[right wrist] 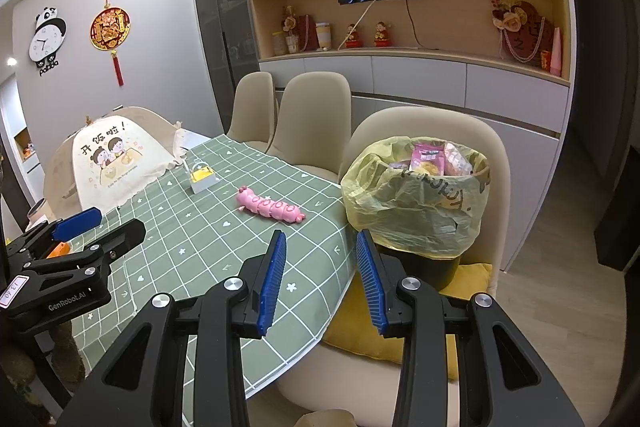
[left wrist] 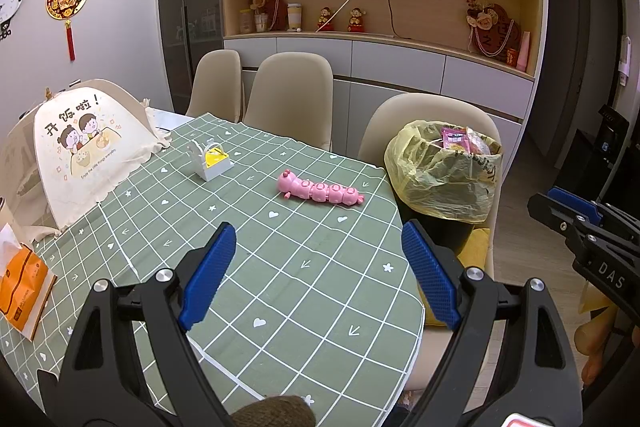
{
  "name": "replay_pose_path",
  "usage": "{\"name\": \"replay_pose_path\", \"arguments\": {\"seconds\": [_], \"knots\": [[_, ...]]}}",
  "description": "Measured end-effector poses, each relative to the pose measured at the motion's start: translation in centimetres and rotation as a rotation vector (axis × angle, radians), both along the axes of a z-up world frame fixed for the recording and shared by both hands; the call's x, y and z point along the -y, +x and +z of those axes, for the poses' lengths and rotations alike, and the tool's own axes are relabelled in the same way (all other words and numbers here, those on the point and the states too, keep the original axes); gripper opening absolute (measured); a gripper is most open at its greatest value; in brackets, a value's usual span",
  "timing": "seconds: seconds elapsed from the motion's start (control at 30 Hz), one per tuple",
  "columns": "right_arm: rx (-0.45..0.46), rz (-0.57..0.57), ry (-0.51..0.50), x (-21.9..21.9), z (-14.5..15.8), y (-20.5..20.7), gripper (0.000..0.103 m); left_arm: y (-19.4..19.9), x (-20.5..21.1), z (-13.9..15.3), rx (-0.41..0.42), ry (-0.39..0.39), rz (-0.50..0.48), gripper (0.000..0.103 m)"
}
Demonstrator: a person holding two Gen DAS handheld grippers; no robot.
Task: Collect trash
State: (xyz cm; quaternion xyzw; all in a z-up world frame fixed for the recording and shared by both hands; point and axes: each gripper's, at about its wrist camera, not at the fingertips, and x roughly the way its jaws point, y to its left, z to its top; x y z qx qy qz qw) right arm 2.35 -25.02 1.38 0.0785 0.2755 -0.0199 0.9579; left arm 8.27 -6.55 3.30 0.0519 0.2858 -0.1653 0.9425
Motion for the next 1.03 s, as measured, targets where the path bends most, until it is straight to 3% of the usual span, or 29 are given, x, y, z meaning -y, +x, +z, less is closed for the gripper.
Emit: {"name": "replay_pose_path", "arguments": {"seconds": [0.7, 0.87, 0.93, 1.03], "knots": [[-0.004, -0.009, -0.005, 0.2, -0.2, -0.4, 0.035, -0.2, 0.0, -0.2, -0.002, -0.003, -0.012, 0.081], [-0.027, 0.008, -0.01, 0.2, -0.4, 0.3, 0.035, 0.3, -0.6, -1.1, -0.052, -0.005, -0.021, 0.081], [-0.047, 0.041, -0.014, -0.2, -0.8, 1.7, 0.035, 0.9, -2.0, -2.3, -0.092, 0.017, 0.023, 0.08], [-0.084, 0.106, -0.03, -1.6, -1.7, 3.9, 0.035, 2.1, -6.9, -5.1, -0.174, 0.027, 0.21, 0.079]]}}
